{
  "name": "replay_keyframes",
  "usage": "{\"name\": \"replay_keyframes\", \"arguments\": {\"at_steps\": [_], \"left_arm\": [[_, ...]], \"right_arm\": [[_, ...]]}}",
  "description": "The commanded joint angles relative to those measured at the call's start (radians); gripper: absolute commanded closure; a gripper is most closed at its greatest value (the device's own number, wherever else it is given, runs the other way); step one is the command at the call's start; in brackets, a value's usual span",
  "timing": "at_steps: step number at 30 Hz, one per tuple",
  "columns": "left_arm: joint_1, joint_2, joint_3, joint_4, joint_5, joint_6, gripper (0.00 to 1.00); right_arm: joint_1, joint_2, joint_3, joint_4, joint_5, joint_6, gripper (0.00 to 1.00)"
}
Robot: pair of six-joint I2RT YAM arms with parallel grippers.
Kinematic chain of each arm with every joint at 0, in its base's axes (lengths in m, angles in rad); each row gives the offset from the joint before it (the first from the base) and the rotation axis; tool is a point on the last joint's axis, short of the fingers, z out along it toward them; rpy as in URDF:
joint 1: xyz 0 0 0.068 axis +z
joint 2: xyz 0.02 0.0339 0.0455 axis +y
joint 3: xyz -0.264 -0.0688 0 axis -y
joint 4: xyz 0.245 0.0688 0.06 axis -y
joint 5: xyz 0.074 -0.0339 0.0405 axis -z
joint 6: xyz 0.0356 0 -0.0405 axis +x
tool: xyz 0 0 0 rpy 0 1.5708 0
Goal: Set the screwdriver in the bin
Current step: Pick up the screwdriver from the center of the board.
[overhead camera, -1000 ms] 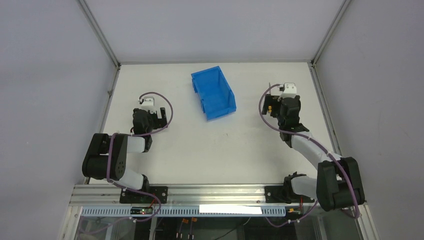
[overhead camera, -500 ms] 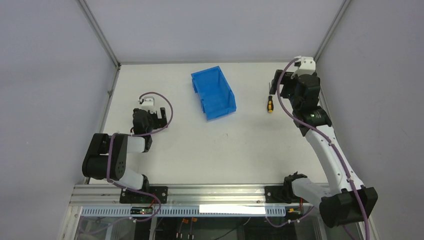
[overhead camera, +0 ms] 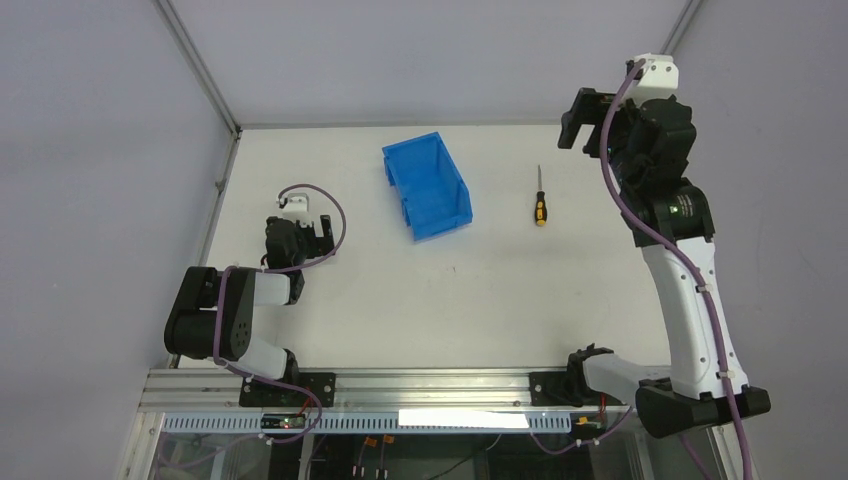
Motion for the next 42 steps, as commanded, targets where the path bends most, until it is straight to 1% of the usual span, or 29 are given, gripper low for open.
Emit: {"name": "replay_keyframes", "arguments": {"at_steps": [1,7,11,20,28,35,42], "left_arm": [[0.012,-0.005,0.021,0.027,0.015,-0.006,0.0],[0.012,-0.005,0.021,0.027,0.015,-0.006,0.0],[0.012,-0.005,0.021,0.027,0.015,-0.006,0.0],[0.012,-0.004,0.021,0.027,0.015,-0.006,0.0],[0.012,-0.005,0.021,0.027,0.015,-0.006,0.0],[0.012,-0.004,0.021,0.027,0.015,-0.007,0.0],[0.011,-0.005,0.022,0.027,0.015,-0.006,0.0]], "right_arm": [[-0.002,0.026,0.053,-0.078,0.01,-0.019,0.01],[-0.003,0.125,0.095,-0.139,-0.004,-0.045,0.01],[-0.006,0.209,0.077,-0.138,-0.007,-0.046,0.01],[-0.035,0.44,-0.025,-0.047,-0.007,-0.036,0.01],[-0.075,0.645,-0.088,0.019,-0.047,0.002,0.02],[-0.091,0.771,-0.109,0.049,-0.085,0.03,0.04],[-0.097,0.84,-0.132,0.067,-0.072,0.035,0.06]]}}
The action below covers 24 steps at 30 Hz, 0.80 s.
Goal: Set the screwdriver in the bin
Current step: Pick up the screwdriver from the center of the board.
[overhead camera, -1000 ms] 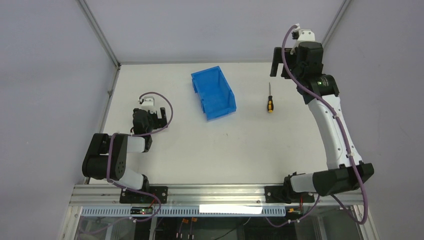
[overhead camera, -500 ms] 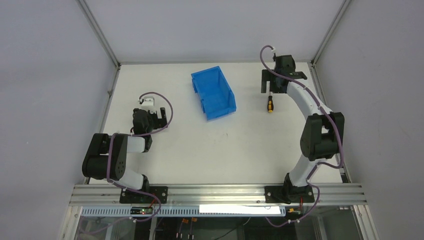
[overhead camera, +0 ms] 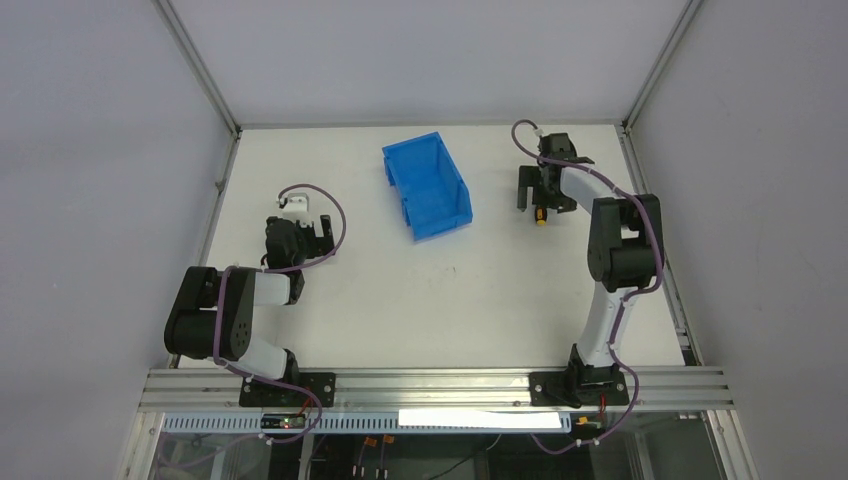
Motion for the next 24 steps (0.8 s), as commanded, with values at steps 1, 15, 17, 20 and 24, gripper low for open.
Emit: {"name": "replay_keyframes", "arguments": {"at_steps": [1,15,17,20,24], "left_arm": [[0.011,-0.005,0.021,0.027,0.015,-0.006,0.0],[0.012,-0.005,0.021,0.027,0.015,-0.006,0.0],[0.011,-0.005,0.021,0.027,0.015,-0.006,0.0],[0.012,-0.004,0.021,0.027,0.015,-0.006,0.0],[0.012,-0.005,0.021,0.027,0.015,-0.007,0.0]], "right_arm": [[-0.009,0.022,-0.014,0.047,-0.011,0.017,0.08],[-0.028,0.034,-0.01,0.05,-0.025,0.024,0.8],[-0.029,0.017,-0.003,0.044,-0.02,0.023,0.82],[-0.029,-0.017,0.016,0.016,-0.018,0.018,0.84],[-0.027,-0.083,0.048,-0.036,-0.009,0.014,0.84]]}}
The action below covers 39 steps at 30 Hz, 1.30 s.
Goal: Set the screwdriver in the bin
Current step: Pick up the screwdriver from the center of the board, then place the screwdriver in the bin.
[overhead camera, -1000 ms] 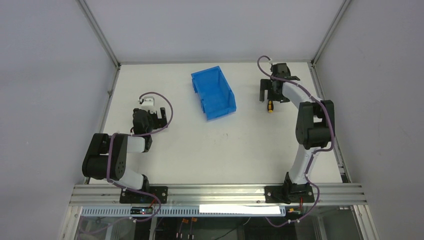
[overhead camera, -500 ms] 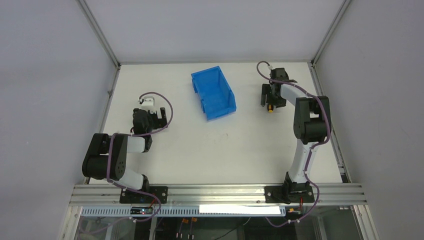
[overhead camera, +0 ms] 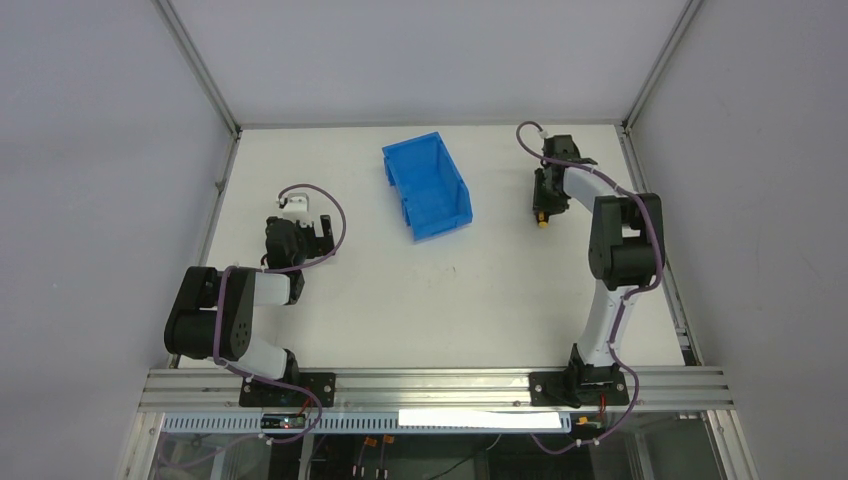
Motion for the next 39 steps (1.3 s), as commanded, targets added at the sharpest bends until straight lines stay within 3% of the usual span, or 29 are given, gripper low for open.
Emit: {"name": "replay_keyframes", "arguments": {"at_steps": [1,8,20,31,39], "left_arm": [[0.012,-0.004,0.021,0.027,0.015,-0.007,0.0],[0.012,-0.004,0.021,0.027,0.015,-0.006,0.0],[0.011,-0.004,0.021,0.027,0.015,-0.006,0.0],[0.012,-0.004,0.021,0.027,0.015,-0.007,0.0],[0.012,-0.004,0.021,0.027,0.015,-0.006,0.0]], "right_arm": [[-0.003,-0.135,0.067,-0.062,0.015,-0.01,0.84],[-0.003,-0.296,0.12,-0.155,0.011,-0.016,0.83],[0.0,-0.448,0.391,-0.385,0.041,-0.044,0.84],[0.04,-0.431,0.474,-0.446,0.006,-0.004,0.88],[0.234,-0.335,0.57,-0.45,0.03,0.05,0.88]]}}
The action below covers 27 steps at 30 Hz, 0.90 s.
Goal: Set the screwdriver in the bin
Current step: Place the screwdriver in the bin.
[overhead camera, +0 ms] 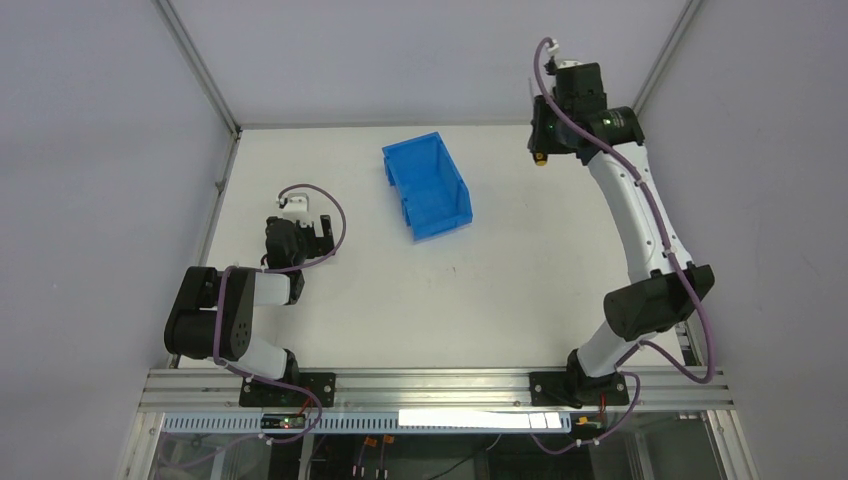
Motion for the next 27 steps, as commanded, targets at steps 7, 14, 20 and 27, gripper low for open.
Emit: {"name": "replay_keyframes", "arguments": {"at_steps": [7,14,20,27], "left_arm": [[0.012,-0.005,0.022,0.028,0.015,-0.006,0.0],[0.011,-0.005,0.021,0.027,0.015,-0.006,0.0],[0.012,-0.005,0.021,0.027,0.015,-0.006,0.0],[0.012,-0.005,0.021,0.027,0.015,-0.006,0.0]], "right_arm": [[0.294,0.178,0.234,0.011,0.047,0.079,0.88],[0.414,0.292,0.341,0.047,0.024,0.085,0.88],[0.432,0.337,0.302,0.113,0.002,0.086,0.88],[0.433,0.34,0.077,0.283,-0.012,0.05,0.88]]}}
